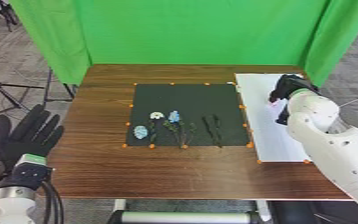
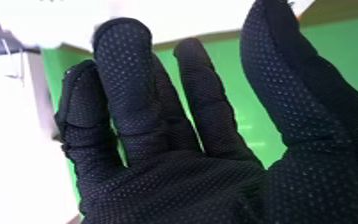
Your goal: Arrange flowers
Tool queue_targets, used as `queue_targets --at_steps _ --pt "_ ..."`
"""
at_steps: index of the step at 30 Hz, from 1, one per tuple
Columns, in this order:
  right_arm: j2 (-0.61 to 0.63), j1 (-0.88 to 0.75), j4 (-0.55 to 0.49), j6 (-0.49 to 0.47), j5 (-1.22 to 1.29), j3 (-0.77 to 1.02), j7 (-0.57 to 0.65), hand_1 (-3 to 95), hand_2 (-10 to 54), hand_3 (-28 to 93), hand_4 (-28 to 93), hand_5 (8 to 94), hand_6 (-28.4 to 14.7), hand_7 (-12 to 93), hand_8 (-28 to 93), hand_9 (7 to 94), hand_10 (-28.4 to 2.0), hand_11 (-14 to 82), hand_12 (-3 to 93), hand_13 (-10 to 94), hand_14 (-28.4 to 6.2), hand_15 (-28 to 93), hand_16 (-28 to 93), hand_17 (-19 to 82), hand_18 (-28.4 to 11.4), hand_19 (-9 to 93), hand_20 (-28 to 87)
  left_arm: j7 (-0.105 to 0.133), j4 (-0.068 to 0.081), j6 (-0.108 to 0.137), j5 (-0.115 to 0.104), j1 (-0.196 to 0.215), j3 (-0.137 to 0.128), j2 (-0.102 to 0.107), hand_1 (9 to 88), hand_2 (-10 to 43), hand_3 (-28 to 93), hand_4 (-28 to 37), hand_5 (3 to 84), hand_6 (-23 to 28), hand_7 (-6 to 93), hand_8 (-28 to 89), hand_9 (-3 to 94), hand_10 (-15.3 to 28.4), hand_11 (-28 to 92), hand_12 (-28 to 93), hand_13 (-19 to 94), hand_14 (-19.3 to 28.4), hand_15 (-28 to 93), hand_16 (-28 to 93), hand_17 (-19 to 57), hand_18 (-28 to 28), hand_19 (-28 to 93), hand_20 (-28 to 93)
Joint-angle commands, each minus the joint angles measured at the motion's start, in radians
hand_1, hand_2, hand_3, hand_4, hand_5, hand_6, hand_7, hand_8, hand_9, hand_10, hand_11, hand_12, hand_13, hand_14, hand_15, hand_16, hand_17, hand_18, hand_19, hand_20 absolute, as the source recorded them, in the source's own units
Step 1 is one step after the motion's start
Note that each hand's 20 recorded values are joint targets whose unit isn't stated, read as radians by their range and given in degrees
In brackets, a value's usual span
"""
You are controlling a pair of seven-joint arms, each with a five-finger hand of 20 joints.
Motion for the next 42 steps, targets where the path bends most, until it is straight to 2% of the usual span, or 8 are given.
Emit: queue_targets --at_steps 1,7,13,17,20,26,36,42 --pt "-0.006 -0.033 -0.022 -0.06 0.028 0.022 0.03 41.7 -9.5 78 -27 48.3 -5.7 17 -12 47.0 -15.7 10.2 11.4 65 -11.6 65 24 33 -24.8 84 34 -0.004 -0.005 -0.014 0.002 0.013 -0.006 -0.006 26.0 10.5 69 -28.3 39.4 6.8 13.5 -9 30.1 13.2 22 8 20 13.5 35 -9 -5.6 12.2 29 9" --pt "-0.01 -0.07 -0.02 -0.104 -0.015 0.031 -0.012 45.1 -9.5 78 -28 51.0 -4.7 17 -12 49.9 -14.6 10.8 11.6 65 -11.4 65 24 33 -24.8 84 35 -0.008 -0.009 0.009 -0.001 0.011 0.002 -0.006 26.1 10.9 69 -28.3 39.4 6.7 13.1 -9 30.2 13.1 22 8 20 13.6 35 -9 -5.5 12.2 28 9" --pt "-0.019 -0.083 -0.012 -0.092 -0.031 0.016 -0.012 58.1 -9.5 68 -28 56.9 -1.0 21 -14 60.3 -11.1 12.9 12.9 68 -5.2 55 37 33 -23.9 82 36 -0.012 -0.007 -0.002 -0.003 0.01 0.002 -0.009 26.1 11.7 69 -28.3 39.5 6.7 13.4 -9 30.8 13.2 22 8 20 13.6 35 -9 -5.5 12.3 29 9" --pt "-0.02 -0.098 -0.003 -0.026 -0.041 0.008 -0.003 60.4 -9.5 66 -28 60.3 -0.2 22 -14 65.7 -11.1 15.3 14.8 69 -4.4 55 39 34 -23.6 82 37 -0.015 -0.005 -0.004 0.002 0.006 0.003 -0.008 26.1 11.9 69 -28.3 39.5 6.7 13.4 -9 30.9 13.2 22 8 20 13.7 36 -9 -5.5 12.4 29 9" --pt "-0.016 -0.115 -0.011 0.012 -0.048 0.01 -0.01 62.4 -9.5 64 -28 67.3 0.1 30 -1 79.5 -8.4 8.9 32.1 72 -5.5 58 41 35 -23.6 84 39 -0.017 -0.006 -0.003 0.002 0.009 0.001 -0.009 26.0 12.0 69 -28.3 39.6 6.7 13.4 -9 30.9 13.1 22 8 21 13.7 36 -9 -5.5 12.3 29 9" --pt "-0.007 -0.133 -0.041 0.098 -0.071 0.005 -0.024 62.4 -9.5 65 -28 75.6 1.5 37 5 90.1 -7.4 11.6 43.0 77 -7.7 68 34 38 -23.7 85 40 -0.016 -0.008 0.001 0.003 0.017 0.0 -0.01 26.0 12.0 69 -28.3 39.7 6.7 13.6 -9 30.9 13.2 22 8 21 13.7 36 -9 -5.5 12.4 29 9" --pt "-0.009 -0.142 -0.194 0.282 -0.113 -0.014 -0.053 62.4 -9.5 68 -28 77.9 0.8 37 8 91.9 -7.3 11.9 44.5 77 -7.7 68 33 39 -23.9 86 40 -0.031 -0.004 -0.002 0.006 0.003 -0.006 -0.004 26.0 12.1 69 -28.3 39.7 6.7 13.5 -9 31.0 13.2 22 8 21 13.8 36 -9 -5.5 12.4 29 9" --pt "-0.074 -0.091 -0.24 0.27 -0.104 -0.098 -0.099 61.8 -9.5 69 -28 77.9 0.8 36 9 91.8 -7.6 11.9 44.9 78 -7.8 68 33 39 -24.0 86 40 -0.041 -0.003 -0.007 0.011 0.002 -0.01 -0.004 25.9 12.1 69 -28.3 39.7 6.8 13.6 -9 31.0 13.4 22 8 21 13.8 36 -9 -5.5 12.4 29 9"
